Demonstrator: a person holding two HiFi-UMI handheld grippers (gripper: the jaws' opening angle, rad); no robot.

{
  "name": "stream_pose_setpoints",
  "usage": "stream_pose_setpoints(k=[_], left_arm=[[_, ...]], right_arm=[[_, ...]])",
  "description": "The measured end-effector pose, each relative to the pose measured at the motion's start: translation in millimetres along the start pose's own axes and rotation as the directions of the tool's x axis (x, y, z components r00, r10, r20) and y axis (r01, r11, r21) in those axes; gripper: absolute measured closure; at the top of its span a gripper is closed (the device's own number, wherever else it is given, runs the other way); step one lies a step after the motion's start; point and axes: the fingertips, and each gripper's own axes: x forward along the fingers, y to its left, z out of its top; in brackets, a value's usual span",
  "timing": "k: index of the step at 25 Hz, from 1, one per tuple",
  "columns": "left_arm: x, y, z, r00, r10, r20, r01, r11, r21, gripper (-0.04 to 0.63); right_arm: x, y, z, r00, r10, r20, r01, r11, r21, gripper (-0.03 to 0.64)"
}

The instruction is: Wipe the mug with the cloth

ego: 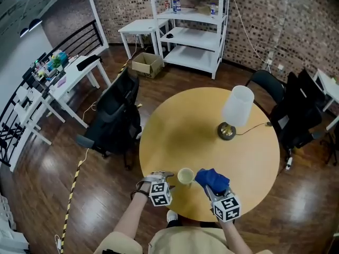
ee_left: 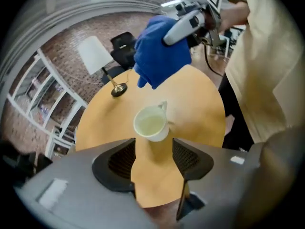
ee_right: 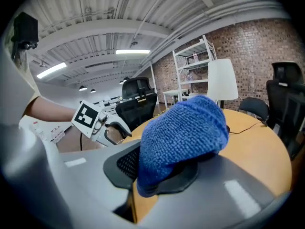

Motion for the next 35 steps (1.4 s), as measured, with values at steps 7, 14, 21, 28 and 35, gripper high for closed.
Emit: stream_pose_setpoints(k=[7,14,21,28,35], left_arm=[[38,-9,3,0.997,-0.037,-0.064,0.054,0.956,0.289,0.434],[59,-13,12,0.993,-0.09,-0.076,0.111,0.929,0.353,0.524],[54,-24,35,0.954,-0.3,-0.021,0.3,0.945,0.131,0.577],[57,-24,34,0.926,-0.378,0.003,0.378,0.925,0.042,0.58],[54,-19,33,0.898,-0.437,0.051,0.44,0.895,-0.07,0.577]], right_arm=[[13,-8,-41,0.995,-0.042,-0.089,0.048,0.997,0.064,0.552],[23,-13,-71,0.983,-0.101,-0.15,0.111,0.992,0.062,0.554],[77,-13,-102,0.969,-0.093,-0.229,0.095,0.995,0.002,0.554],[132,-19,-104,0.965,0.017,-0.262,-0.048,0.993,-0.11,0.554],[144,2,-99,0.939,0.208,-0.275,-0.242,0.965,-0.098,0.558]])
